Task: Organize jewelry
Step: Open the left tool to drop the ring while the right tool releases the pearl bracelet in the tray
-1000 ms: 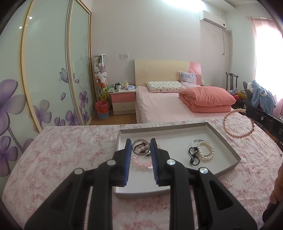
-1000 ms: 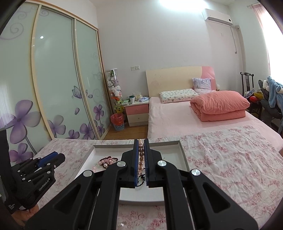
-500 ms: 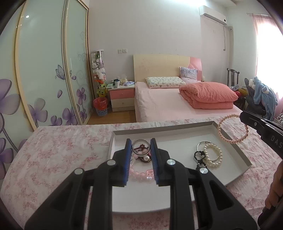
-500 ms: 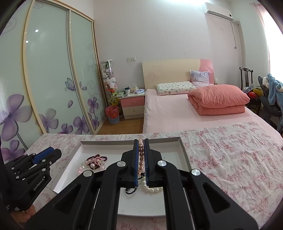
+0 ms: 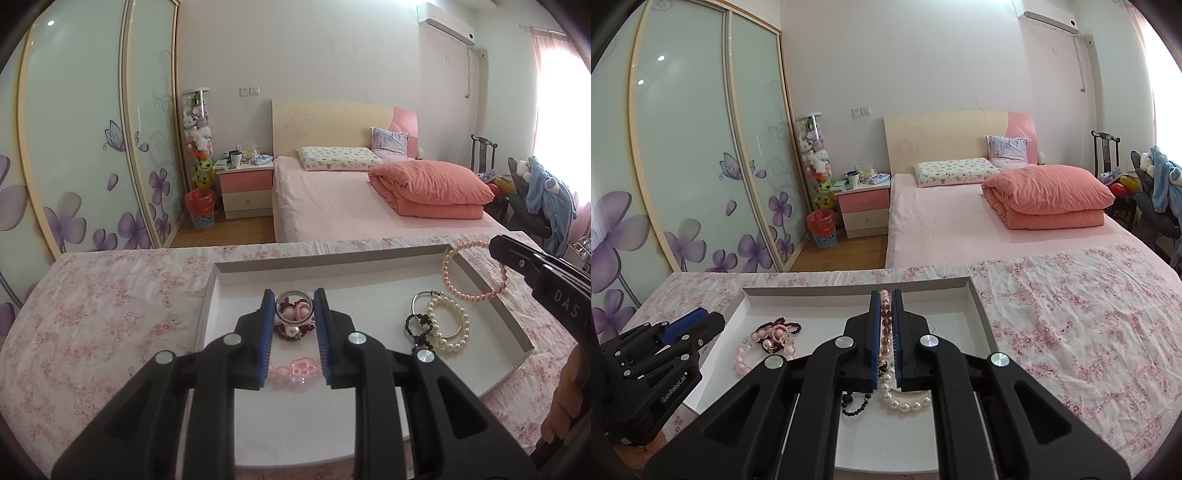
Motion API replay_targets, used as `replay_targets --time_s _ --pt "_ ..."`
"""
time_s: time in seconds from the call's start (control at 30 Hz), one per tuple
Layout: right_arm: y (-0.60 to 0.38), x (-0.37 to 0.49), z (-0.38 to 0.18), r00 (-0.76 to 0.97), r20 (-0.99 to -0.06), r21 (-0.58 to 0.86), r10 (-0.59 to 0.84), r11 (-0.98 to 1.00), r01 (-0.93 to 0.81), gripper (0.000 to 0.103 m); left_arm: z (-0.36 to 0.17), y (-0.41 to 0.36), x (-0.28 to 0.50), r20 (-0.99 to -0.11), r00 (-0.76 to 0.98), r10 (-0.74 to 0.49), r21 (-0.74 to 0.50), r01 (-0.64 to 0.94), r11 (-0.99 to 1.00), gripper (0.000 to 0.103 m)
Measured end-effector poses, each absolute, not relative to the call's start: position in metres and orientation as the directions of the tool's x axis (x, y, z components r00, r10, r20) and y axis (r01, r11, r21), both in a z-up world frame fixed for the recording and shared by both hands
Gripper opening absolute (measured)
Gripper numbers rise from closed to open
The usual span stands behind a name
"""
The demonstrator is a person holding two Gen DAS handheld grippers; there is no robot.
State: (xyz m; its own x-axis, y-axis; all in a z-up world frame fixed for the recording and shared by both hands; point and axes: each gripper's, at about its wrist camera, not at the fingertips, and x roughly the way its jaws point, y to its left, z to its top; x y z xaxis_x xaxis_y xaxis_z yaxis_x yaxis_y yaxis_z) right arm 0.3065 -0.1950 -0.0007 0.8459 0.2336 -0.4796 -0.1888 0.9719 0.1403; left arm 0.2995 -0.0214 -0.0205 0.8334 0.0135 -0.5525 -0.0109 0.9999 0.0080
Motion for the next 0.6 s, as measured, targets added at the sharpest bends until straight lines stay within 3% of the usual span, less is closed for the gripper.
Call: replay_targets --time_s 0.23,0.3,0.37,0.6 --pt "-0.193 0.31 -0.003 0.831 -0.498 0.152 0.248 0.968 -0.198 0.008 -0.026 -0.022 0.309 -0.57 0.821 0.004 -0.01 -0.012 1.0 0.024" --pt "-0.196 0.311 -0.004 0.827 -0.502 0.163 0.252 0.967 -0.196 0.021 -0.028 -0.021 0.309 -0.574 0.819 0.003 -0.016 -0.016 1.0 0.033" --pt "-0.198 0.31 -0.004 0.832 -0.498 0.165 0.245 0.968 -0.187 0.031 -0.029 -0.016 0.309 -0.578 0.816 0.007 -0.025 -0.026 0.999 0.034" --pt "-0.202 0.306 -0.003 0.839 -0.491 0.167 0.234 0.971 -0.173 0.032 -0.029 -0.004 0.308 -0.591 0.807 0.019 -0.046 -0.057 0.997 0.034"
